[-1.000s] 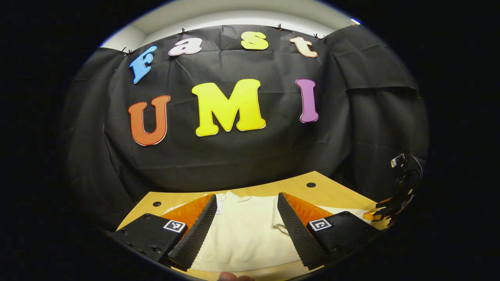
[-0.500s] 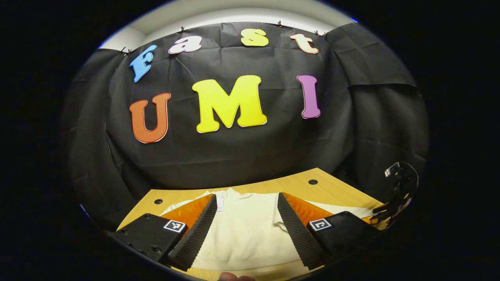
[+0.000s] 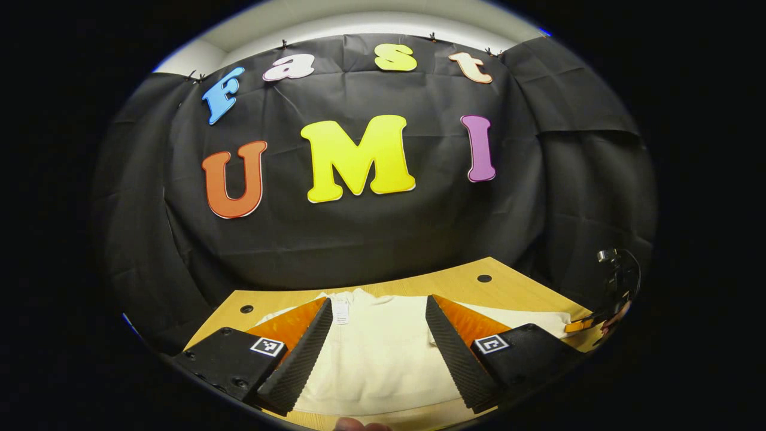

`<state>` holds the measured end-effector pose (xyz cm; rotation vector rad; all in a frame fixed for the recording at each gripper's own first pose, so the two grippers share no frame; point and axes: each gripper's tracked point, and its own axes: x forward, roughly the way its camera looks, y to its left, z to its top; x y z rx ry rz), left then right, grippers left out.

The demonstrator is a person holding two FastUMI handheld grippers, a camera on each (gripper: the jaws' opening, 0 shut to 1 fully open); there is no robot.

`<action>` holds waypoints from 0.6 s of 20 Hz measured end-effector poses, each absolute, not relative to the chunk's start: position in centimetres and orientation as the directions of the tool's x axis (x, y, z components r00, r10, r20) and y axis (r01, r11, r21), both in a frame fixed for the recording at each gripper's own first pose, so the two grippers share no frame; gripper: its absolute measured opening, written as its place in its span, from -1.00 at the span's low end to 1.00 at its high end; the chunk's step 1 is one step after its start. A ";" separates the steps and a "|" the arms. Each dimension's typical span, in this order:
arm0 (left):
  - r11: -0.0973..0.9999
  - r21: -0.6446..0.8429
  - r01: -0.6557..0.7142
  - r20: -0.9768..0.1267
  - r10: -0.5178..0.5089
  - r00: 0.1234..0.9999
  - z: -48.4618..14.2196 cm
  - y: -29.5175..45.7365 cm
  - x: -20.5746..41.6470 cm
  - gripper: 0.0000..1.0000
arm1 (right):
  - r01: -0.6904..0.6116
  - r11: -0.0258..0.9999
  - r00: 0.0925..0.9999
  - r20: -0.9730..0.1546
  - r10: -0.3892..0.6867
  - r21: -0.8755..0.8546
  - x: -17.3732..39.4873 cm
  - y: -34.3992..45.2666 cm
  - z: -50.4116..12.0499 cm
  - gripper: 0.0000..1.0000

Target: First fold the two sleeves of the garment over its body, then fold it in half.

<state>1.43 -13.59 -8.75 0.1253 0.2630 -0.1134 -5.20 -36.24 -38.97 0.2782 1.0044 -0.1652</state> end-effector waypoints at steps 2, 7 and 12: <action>0.986 0.113 0.125 -0.263 -0.092 0.960 -8.7 -12.8 1.4 0.98 | 0.312 0.928 0.534 -0.845 0.004 0.202 -5.0 -35.7 -38.0 -0.83; 0.991 0.091 0.102 -0.265 -0.074 0.961 -9.1 -10.4 1.5 0.98 | 0.363 0.894 0.578 -0.816 0.005 0.263 -3.2 -35.3 -33.8 -0.84; 0.995 0.076 0.058 -0.247 -0.038 0.968 -9.3 -7.4 1.4 0.99 | 0.283 0.921 0.656 -0.755 0.019 0.269 1.2 -32.8 -26.9 -0.84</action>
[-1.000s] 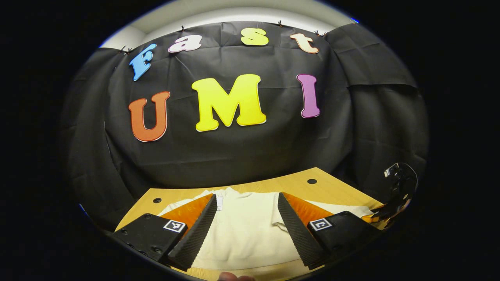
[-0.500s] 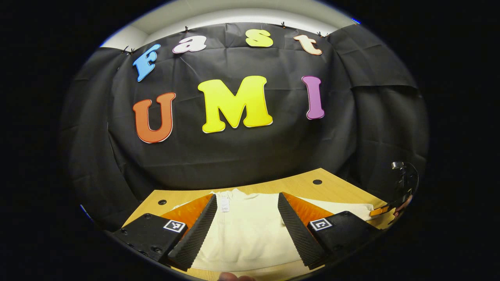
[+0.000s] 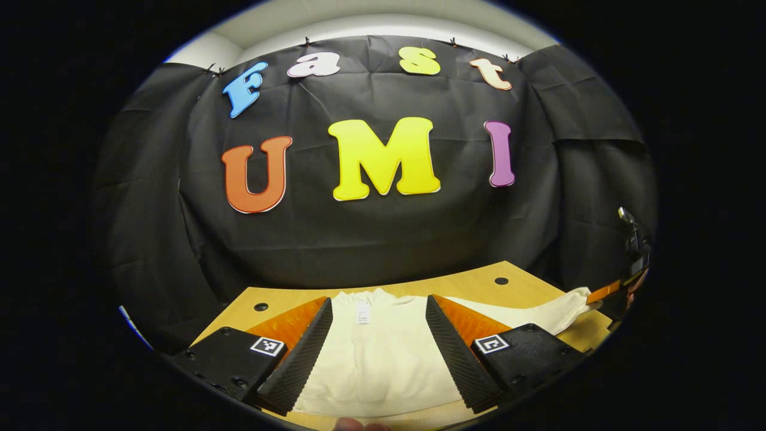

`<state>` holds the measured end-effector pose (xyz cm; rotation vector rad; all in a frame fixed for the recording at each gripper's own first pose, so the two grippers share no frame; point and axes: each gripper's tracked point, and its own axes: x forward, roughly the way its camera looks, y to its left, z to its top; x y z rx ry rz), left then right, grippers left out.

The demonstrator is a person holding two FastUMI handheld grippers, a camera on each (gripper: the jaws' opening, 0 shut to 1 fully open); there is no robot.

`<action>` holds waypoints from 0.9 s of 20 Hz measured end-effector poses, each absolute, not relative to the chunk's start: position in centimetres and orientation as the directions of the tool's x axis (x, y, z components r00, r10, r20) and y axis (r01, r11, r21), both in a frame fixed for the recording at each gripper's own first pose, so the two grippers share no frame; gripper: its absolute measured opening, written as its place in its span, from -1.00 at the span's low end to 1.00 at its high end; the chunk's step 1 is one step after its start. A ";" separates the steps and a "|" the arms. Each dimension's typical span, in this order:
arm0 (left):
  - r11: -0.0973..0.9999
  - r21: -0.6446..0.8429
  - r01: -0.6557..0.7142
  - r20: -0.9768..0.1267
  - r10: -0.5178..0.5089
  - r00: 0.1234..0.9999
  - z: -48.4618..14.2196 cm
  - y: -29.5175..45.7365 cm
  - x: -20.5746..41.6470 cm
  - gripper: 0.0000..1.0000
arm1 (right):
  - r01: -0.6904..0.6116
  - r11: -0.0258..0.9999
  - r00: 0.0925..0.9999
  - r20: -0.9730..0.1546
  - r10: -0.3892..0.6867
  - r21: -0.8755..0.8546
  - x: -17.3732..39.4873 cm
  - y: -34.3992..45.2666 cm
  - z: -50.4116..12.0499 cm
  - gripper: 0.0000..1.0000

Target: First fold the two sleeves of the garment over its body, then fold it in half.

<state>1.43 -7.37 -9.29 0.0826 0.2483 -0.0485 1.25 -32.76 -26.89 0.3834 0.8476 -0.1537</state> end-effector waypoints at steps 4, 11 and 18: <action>0.998 0.053 0.020 -0.253 -0.006 0.967 -10.0 -4.5 1.1 0.99 | 0.169 0.955 0.711 -0.701 0.053 0.243 6.2 -28.4 -20.9 -0.84; 0.997 0.048 -0.065 -0.262 0.076 0.962 -11.3 1.8 -0.4 0.99 | -0.043 0.969 0.753 -0.629 0.190 0.242 14.7 -17.1 -13.9 -0.84; 0.972 0.038 -0.231 -0.272 0.233 0.934 -11.9 10.3 -2.6 0.99 | -0.258 0.929 0.710 -0.600 0.369 0.267 20.2 -1.9 -12.8 -0.85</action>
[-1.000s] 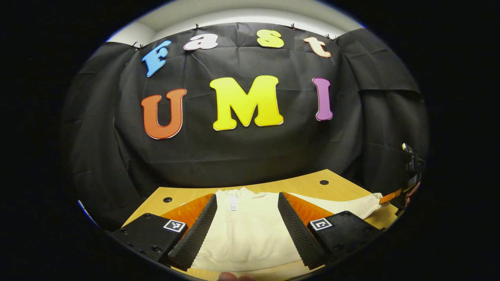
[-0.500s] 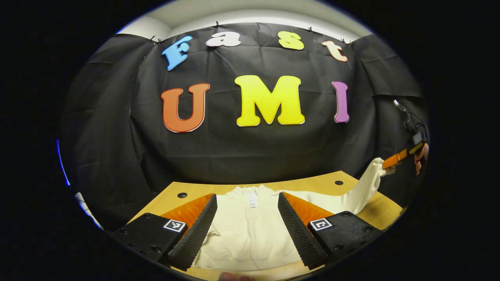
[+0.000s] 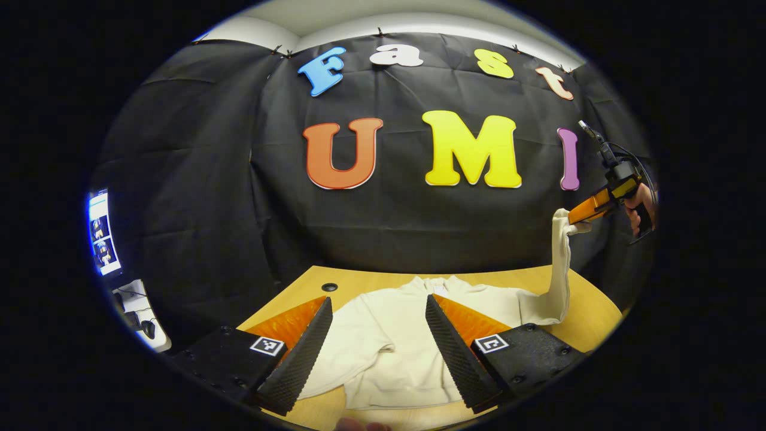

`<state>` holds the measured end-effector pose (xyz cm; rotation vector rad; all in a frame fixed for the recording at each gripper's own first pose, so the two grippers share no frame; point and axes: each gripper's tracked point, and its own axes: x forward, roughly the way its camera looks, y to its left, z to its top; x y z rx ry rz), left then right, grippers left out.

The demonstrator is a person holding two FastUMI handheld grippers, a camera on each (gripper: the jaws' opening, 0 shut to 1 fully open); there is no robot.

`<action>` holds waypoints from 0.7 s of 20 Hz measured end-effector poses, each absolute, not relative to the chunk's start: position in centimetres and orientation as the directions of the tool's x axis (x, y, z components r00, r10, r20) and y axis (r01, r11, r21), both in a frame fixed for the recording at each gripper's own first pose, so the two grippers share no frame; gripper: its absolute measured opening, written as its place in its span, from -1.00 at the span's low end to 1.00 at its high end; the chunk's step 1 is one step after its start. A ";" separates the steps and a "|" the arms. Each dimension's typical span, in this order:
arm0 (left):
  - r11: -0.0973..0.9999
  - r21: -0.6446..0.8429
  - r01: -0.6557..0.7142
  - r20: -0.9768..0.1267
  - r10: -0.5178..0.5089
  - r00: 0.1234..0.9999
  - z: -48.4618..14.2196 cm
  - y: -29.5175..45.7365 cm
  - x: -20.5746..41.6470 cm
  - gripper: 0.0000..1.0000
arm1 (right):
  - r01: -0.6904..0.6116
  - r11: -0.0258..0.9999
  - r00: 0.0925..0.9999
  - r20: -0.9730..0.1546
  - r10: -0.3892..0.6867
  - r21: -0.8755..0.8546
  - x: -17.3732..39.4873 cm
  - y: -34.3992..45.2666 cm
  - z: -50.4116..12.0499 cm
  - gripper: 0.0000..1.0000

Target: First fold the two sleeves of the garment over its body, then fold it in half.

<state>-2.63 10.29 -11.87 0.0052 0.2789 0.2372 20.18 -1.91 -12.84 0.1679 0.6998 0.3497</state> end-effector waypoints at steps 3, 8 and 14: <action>0.948 0.053 -0.313 -0.272 0.315 0.909 -11.9 14.1 -4.2 0.99 | -0.341 0.894 0.661 -0.603 0.448 0.291 20.8 5.4 -14.6 -0.85; 0.897 0.081 -0.434 -0.279 0.438 0.855 -11.9 19.7 -8.1 0.99 | -0.419 0.842 0.567 -0.627 0.534 0.339 21.3 16.8 -20.2 -0.84; 0.852 0.071 -0.519 -0.312 0.513 0.799 -13.0 23.3 -11.3 0.99 | -0.450 0.834 0.517 -0.668 0.535 0.319 23.4 27.8 -28.0 -0.84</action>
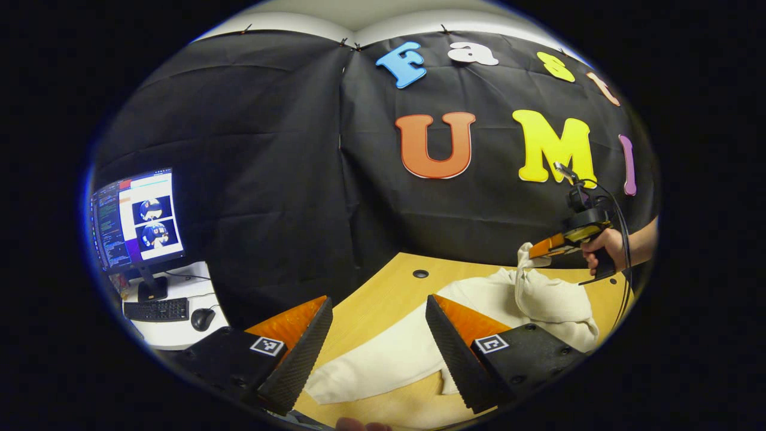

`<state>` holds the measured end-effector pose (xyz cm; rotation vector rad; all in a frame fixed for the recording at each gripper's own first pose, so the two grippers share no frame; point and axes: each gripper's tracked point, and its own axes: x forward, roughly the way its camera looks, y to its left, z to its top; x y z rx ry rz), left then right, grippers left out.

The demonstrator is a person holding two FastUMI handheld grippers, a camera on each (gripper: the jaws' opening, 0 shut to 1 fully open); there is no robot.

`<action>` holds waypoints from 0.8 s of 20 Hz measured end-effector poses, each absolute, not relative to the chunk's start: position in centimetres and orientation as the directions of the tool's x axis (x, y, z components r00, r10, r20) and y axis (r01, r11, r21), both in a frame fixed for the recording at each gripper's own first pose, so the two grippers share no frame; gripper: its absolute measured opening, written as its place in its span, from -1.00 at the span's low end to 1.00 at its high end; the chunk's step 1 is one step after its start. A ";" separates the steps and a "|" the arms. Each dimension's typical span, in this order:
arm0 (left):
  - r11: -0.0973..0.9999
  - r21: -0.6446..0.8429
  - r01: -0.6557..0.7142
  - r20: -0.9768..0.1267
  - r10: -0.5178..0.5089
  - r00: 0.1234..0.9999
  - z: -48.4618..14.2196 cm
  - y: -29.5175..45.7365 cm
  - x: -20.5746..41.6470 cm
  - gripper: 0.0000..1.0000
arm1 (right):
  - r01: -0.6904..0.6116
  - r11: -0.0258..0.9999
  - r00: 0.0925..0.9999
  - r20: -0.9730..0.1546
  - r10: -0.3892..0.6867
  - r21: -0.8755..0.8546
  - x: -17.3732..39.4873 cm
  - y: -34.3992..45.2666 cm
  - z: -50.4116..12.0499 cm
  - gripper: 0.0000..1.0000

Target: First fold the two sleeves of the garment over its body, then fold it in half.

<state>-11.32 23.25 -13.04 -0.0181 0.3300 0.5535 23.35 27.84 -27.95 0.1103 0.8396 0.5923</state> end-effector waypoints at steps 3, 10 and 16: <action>0.841 0.067 -0.536 -0.334 0.525 0.783 -13.9 24.4 -12.1 0.98 | -0.469 0.837 0.500 -0.696 0.515 0.283 23.3 32.3 -31.9 -0.84; 0.840 0.098 -0.534 -0.377 0.528 0.761 -16.4 26.1 -13.3 0.99 | -0.476 0.856 0.497 -0.740 0.453 0.204 23.3 36.7 -38.9 -0.84; 0.836 0.078 -0.543 -0.401 0.525 0.751 -17.7 27.2 -13.8 0.98 | -0.467 0.849 0.517 -0.702 0.490 0.248 23.0 38.5 -37.3 -0.66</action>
